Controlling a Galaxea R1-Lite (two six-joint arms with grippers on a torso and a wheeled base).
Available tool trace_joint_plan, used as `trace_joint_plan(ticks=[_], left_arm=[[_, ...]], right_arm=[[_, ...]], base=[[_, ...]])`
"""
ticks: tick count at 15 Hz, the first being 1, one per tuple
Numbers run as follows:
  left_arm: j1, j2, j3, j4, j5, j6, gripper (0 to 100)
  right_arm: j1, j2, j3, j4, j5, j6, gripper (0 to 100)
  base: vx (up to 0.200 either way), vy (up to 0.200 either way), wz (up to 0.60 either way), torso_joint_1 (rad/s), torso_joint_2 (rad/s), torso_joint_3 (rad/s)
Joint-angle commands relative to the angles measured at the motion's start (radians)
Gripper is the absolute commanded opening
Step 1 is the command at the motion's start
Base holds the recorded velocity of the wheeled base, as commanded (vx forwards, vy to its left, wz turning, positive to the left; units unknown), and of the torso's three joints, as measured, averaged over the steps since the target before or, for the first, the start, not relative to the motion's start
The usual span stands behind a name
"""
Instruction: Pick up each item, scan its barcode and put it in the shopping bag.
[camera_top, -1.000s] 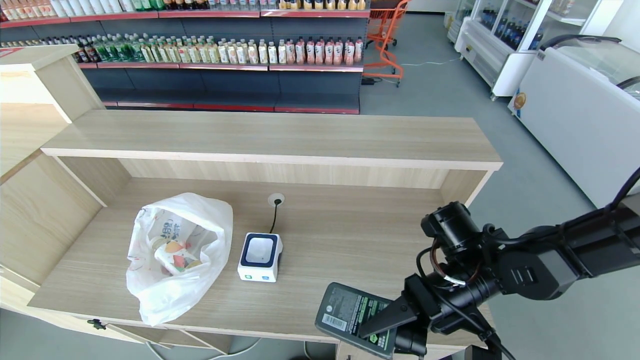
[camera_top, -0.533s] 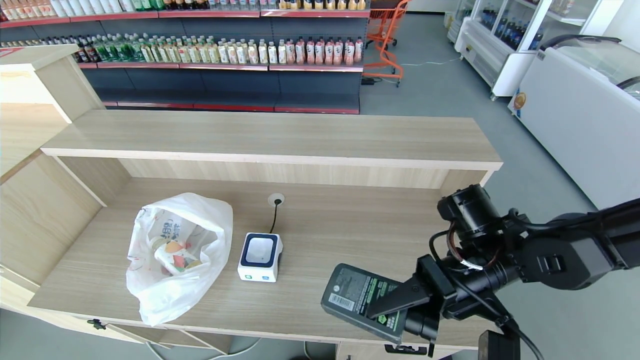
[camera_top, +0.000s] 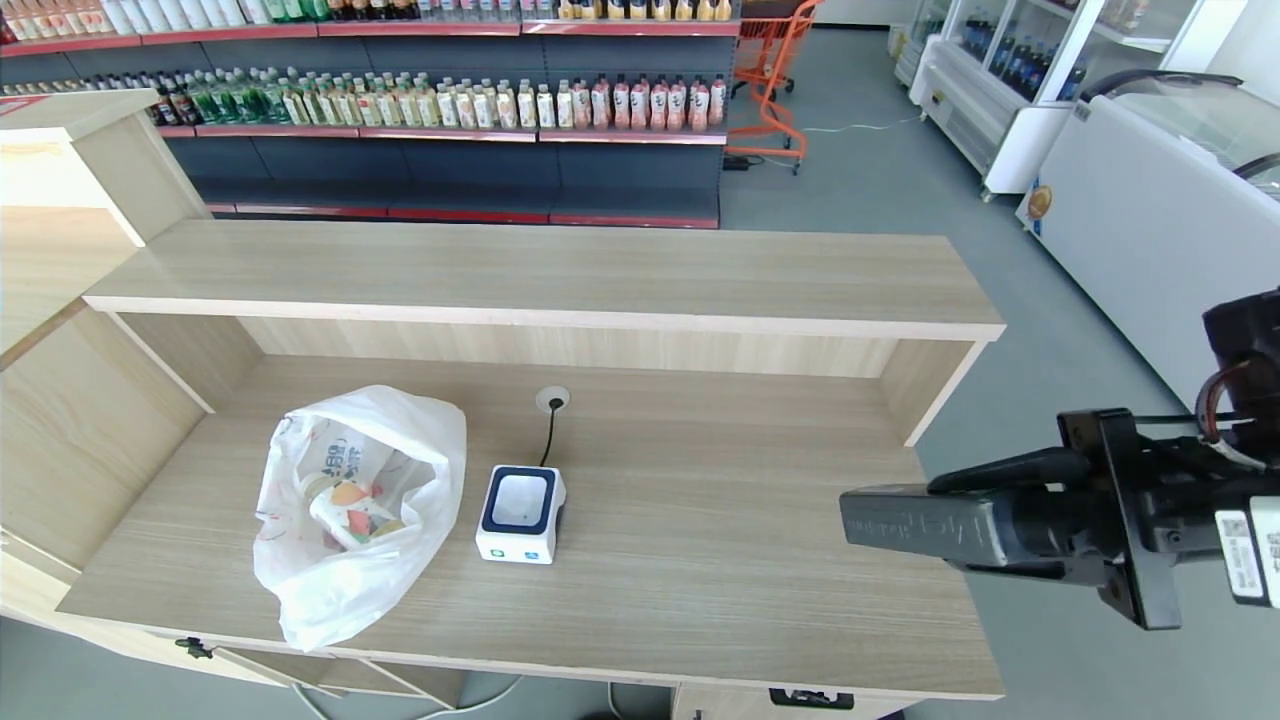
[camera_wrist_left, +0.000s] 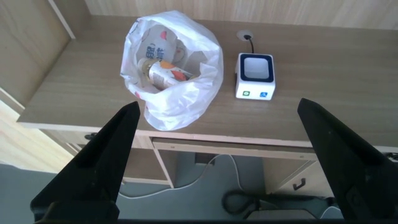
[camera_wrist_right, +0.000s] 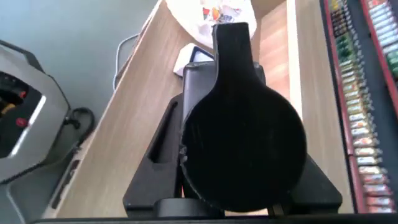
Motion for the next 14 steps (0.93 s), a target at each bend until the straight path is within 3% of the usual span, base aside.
trace_joint_plan(ticks=[1,4,7,8,9,10,12,14], left_arm=[[0.0,0.0,0.0,0.0,0.0,0.0,100],[0.002,0.0,0.0,0.0,0.0,0.0,100],[0.002,0.0,0.0,0.0,0.0,0.0,100],[0.0,0.0,0.0,0.0,0.0,0.0,100],[0.0,0.0,0.0,0.0,0.0,0.0,100],[0.0,0.0,0.0,0.0,0.0,0.0,100],[0.0,0.0,0.0,0.0,0.0,0.0,100],[0.0,0.0,0.0,0.0,0.0,0.0,100]], right_arm=[[-0.023,-0.118,0.027,0.014,-0.017,0.226,0],[-0.108,-0.146,0.036,-0.055,-0.017,0.944,0],[-0.249,0.032,0.061,-0.418,-0.019,1.432,0],[-0.269,0.065,0.065,-0.481,-0.019,1.551,0],[-0.289,0.097,0.093,-0.578,-0.02,1.827,0],[-0.292,0.092,0.139,-0.625,-0.023,2.022,0],[-0.292,0.071,0.266,-0.72,-0.045,2.208,0],[-0.287,0.052,0.384,-0.786,-0.048,2.225,0]], base=[[0.0,0.0,0.0,0.0,0.0,0.0],[0.0,0.0,0.0,0.0,0.0,0.0],[0.0,0.0,0.0,0.0,0.0,0.0],[0.0,0.0,0.0,0.0,0.0,0.0],[0.0,0.0,0.0,0.0,0.0,0.0],[0.0,0.0,0.0,0.0,0.0,0.0],[0.0,0.0,0.0,0.0,0.0,0.0],[0.0,0.0,0.0,0.0,0.0,0.0]])
